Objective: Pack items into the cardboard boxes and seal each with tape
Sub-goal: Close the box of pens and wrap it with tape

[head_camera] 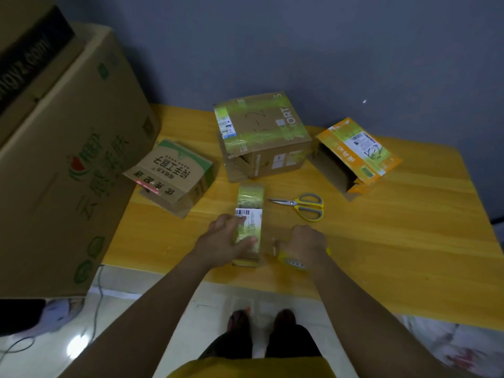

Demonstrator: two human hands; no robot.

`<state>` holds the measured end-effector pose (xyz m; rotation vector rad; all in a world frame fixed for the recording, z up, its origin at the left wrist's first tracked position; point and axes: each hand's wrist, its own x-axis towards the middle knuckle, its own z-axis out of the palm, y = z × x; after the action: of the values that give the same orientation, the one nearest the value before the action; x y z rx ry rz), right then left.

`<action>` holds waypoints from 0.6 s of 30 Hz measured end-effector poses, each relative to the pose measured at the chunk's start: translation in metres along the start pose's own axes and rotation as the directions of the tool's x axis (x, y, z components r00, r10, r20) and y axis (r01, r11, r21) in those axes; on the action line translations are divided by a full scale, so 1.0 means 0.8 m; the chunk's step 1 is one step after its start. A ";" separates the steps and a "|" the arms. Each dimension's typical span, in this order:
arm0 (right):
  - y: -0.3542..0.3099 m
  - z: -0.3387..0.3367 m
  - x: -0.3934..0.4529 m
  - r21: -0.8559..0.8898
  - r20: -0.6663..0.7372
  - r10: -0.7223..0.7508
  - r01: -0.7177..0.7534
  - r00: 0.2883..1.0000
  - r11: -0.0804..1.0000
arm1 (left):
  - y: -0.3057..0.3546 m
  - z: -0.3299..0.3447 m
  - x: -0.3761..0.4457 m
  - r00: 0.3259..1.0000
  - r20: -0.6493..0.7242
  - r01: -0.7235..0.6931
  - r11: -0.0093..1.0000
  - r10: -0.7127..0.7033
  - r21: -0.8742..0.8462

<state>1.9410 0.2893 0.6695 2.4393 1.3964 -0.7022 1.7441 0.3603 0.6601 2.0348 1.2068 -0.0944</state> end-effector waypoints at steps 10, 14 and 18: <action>-0.015 -0.004 -0.001 0.002 0.014 0.000 0.000 1.000 1.000 | 0.072 0.001 0.051 0.932 -0.050 0.362 0.919 -0.359 0.157; 0.006 -0.011 -0.009 0.015 -0.058 -0.044 0.045 0.997 0.999 | 0.009 -0.006 0.037 0.981 0.159 0.172 0.880 -0.112 -0.442; 0.027 -0.027 -0.021 0.178 -0.040 -0.197 0.201 0.980 0.963 | -0.025 0.026 0.038 0.983 0.133 0.183 0.717 -0.126 -0.672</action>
<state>1.9588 0.2751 0.6964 2.4692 1.6718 -0.8855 1.7517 0.3749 0.6216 1.2637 1.1379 0.1732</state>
